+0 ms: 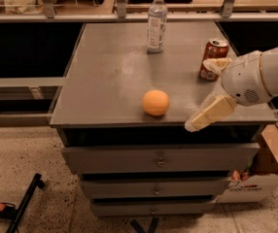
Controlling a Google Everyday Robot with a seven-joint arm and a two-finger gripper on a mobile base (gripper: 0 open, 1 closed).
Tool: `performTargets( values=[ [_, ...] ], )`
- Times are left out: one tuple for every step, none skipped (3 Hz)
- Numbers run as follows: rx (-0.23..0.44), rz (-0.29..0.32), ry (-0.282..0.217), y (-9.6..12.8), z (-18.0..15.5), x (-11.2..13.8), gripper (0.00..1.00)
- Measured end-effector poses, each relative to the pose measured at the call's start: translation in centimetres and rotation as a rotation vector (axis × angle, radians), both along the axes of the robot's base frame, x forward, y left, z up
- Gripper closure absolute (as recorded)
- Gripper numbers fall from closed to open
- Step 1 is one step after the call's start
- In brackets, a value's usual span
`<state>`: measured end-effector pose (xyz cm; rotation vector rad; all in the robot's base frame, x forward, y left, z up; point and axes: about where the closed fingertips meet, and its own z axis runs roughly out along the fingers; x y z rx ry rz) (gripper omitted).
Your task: Move orange near blue plastic bottle
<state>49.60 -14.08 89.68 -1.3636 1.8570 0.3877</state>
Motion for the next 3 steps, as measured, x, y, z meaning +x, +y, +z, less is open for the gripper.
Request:
performTargets(
  values=[
    [0.080,-0.007,0.032,0.6,-1.9,1.5,0.00],
    [0.138,0.003,0.062,1.8,-3.6,2.3,0.00],
    [0.203,0.038,0.075,3.4,-4.8,2.8,0.00]
  ],
)
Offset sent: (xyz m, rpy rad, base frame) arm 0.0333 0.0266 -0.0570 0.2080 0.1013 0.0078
